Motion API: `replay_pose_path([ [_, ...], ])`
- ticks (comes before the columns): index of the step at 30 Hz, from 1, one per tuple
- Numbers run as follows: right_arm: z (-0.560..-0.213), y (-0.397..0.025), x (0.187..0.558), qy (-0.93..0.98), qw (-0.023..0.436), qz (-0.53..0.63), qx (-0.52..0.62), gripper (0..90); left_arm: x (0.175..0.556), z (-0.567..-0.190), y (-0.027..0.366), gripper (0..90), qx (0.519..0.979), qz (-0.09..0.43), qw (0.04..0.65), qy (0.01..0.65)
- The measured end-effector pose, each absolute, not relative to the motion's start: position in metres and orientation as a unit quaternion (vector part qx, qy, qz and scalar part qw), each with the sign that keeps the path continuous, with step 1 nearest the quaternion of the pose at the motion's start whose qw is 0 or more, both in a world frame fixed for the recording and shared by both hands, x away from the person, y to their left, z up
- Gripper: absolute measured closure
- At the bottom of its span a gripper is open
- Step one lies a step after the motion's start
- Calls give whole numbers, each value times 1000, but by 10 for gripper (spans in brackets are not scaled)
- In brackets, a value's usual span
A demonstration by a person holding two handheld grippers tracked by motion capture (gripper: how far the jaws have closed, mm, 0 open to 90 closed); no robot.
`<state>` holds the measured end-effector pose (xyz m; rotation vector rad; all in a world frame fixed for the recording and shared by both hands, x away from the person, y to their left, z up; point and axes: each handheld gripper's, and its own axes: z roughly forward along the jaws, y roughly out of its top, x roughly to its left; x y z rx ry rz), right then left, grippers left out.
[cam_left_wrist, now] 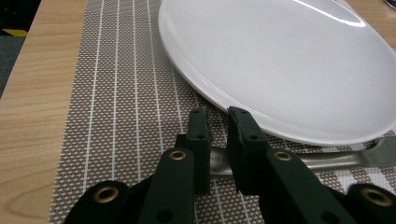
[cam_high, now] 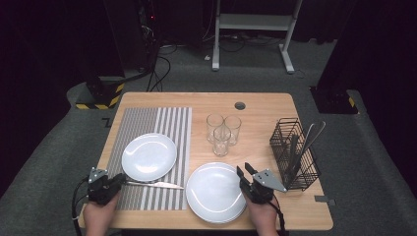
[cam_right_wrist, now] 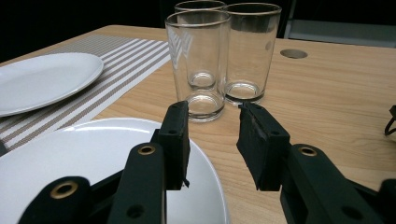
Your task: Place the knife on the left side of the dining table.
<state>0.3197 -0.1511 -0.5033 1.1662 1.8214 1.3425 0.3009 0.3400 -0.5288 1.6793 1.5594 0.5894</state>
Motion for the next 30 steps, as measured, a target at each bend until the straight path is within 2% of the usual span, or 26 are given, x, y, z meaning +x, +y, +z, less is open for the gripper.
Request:
replay_pose_path([
  [9, -503, -151, 319, 684, 293, 505, 436, 630, 291, -528, 339, 763, 663, 235, 373, 606],
  [13, -503, -150, 320, 685, 292, 506, 436, 630, 296, -528, 340, 719, 654, 235, 376, 613],
  [21, -503, -149, 320, 685, 291, 506, 436, 630, 308, -530, 338, 694, 653, 234, 357, 625],
  [30, -505, -150, 319, 684, 290, 507, 438, 630, 298, -531, 339, 648, 654, 234, 354, 627],
])
